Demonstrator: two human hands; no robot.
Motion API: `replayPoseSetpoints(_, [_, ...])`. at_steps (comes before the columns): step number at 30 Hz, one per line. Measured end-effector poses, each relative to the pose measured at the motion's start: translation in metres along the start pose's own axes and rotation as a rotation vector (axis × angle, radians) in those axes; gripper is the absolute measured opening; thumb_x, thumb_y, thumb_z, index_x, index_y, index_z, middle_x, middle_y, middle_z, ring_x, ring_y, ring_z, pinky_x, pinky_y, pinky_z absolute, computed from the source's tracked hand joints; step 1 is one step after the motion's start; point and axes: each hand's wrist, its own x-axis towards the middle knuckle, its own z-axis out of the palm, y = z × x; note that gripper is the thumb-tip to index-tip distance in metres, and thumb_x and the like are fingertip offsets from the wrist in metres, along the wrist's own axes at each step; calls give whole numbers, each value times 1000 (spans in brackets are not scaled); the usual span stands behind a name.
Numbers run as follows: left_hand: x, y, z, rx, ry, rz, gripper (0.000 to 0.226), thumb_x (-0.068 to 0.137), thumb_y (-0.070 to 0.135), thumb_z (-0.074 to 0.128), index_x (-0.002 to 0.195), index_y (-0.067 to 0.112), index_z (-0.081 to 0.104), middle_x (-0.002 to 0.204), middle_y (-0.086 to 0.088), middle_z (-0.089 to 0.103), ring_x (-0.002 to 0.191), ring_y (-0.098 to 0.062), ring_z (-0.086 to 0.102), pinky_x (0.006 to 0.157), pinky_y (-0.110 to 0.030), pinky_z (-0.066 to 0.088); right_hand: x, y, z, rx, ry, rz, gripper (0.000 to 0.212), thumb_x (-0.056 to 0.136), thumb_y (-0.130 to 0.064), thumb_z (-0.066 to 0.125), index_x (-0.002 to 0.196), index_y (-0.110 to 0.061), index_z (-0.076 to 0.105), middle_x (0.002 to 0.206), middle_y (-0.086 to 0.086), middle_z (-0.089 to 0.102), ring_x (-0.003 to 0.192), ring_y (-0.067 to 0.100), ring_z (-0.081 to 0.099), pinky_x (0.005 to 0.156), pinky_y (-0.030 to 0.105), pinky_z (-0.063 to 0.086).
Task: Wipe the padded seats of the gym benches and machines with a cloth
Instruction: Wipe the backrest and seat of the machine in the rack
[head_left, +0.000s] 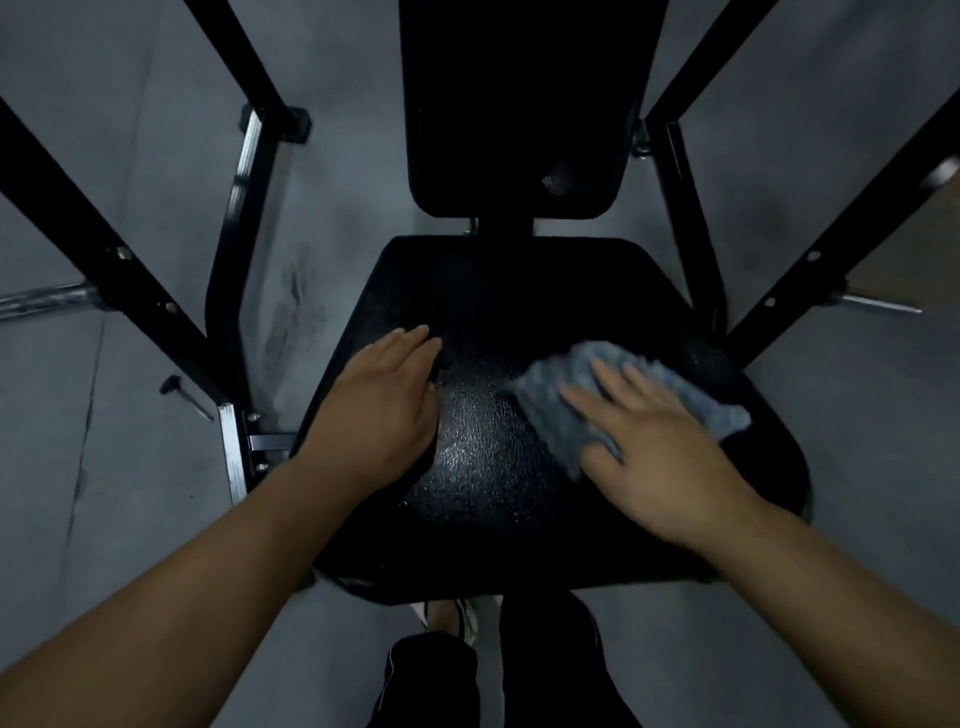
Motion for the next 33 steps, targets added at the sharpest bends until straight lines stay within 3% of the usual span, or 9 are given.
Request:
replayPoseSetpoints(3, [3, 2, 1, 12, -5, -9, 69, 91, 40, 20, 147, 8, 46, 155, -11, 41, 144, -29, 35, 120, -44, 26, 23, -41, 16, -92, -11, 10, 76, 83, -71, 12, 153, -45, 26, 167, -5, 10, 154, 26, 5, 124, 44, 0])
replayPoseSetpoints(7, [0, 1, -1, -10, -25, -8, 62, 94, 34, 28, 148, 8, 44, 157, -10, 38, 146, -28, 31, 122, -40, 22, -46, -50, 23, 48, -33, -279, 54, 97, -54, 29, 146, -39, 46, 159, -13, 34, 151, 16, 21, 122, 36, 11])
replayPoseSetpoints(10, [-1, 0, -5, -20, -67, -5, 64, 93, 37, 27, 150, 10, 40, 159, -7, 33, 149, -24, 26, 122, -36, 18, -41, -17, 15, 103, -22, -248, 54, 95, -53, 40, 145, -36, 50, 157, -12, 37, 149, 9, 26, 122, 41, 25])
replayPoseSetpoints(14, [0, -4, -9, -29, -77, -5, 65, 91, 36, 29, 150, 11, 40, 159, -6, 34, 148, -23, 28, 122, -35, 20, 21, -49, 22, -12, 15, -69, 64, 91, -57, 24, 152, -39, 34, 165, -10, 19, 154, 18, 9, 125, 39, 1])
replayPoseSetpoints(18, [-3, -5, -8, -38, -63, 8, 62, 93, 35, 32, 147, 8, 44, 156, -10, 39, 146, -28, 32, 121, -41, 25, -24, -67, 24, 104, -129, -359, 55, 98, -32, 31, 153, -35, 36, 163, -17, 18, 152, 7, 0, 115, 16, -14])
replayPoseSetpoints(23, [-20, -9, -14, -32, -47, -21, 61, 95, 37, 31, 147, 9, 45, 156, -9, 39, 146, -27, 33, 121, -37, 23, -15, -20, 13, 24, -23, -236, 65, 92, -61, 33, 153, -38, 35, 163, -14, 18, 152, 4, 11, 124, 40, 16])
replayPoseSetpoints(26, [-27, -15, -13, -41, -49, -46, 71, 93, 47, 20, 147, 10, 45, 157, -8, 38, 147, -26, 30, 121, -35, 19, 13, -71, 30, -7, 12, -192, 70, 87, -54, 23, 152, -32, 38, 165, -6, 22, 153, 17, 11, 123, 36, 4])
replayPoseSetpoints(29, [-27, -18, -11, -45, -29, -42, 72, 91, 47, 20, 145, 8, 47, 155, -10, 40, 145, -28, 33, 121, -37, 21, -24, -100, 42, 57, -137, -449, 61, 92, -36, 33, 153, -31, 35, 164, -11, 23, 152, 10, 9, 121, 25, -3])
replayPoseSetpoints(33, [-28, -20, -14, -47, -21, -44, 72, 90, 48, 22, 144, 10, 49, 154, -9, 42, 145, -28, 34, 121, -40, 24, -20, -58, 27, -23, -138, -394, 73, 89, -58, 31, 158, -33, 24, 165, -14, 13, 152, 2, 5, 125, 32, 4])
